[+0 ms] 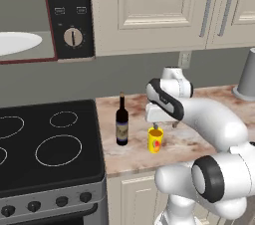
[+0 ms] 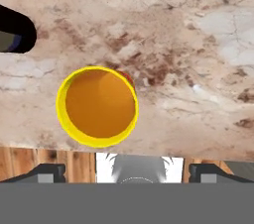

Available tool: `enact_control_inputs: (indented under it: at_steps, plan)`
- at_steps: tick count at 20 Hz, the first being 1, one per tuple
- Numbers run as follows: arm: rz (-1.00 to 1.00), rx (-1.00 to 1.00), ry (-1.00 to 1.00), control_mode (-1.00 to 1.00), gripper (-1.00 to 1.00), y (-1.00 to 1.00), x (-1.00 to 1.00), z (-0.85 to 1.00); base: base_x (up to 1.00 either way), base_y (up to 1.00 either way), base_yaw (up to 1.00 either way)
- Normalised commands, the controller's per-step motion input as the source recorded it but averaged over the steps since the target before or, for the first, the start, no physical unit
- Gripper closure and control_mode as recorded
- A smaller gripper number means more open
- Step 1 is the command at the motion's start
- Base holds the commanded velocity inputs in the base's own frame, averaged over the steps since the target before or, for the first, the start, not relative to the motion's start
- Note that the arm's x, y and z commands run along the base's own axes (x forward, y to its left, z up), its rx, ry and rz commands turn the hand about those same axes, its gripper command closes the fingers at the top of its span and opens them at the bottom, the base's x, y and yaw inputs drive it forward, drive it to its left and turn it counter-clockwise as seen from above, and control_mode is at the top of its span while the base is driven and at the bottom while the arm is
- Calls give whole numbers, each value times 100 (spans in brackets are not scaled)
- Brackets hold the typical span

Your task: Place the microwavable item in the microwave. Then, close the microwave door and press the start button.

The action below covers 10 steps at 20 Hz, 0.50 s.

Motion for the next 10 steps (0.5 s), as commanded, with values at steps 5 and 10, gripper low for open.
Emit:
enact_control_inputs:
  at_steps: [5,10]
  plan:
    - [0,0,1,-100,-100,-13,8,-19,0,0,0]
    - [0,0,4,-100,-100,2,28,-35,0,0,0]
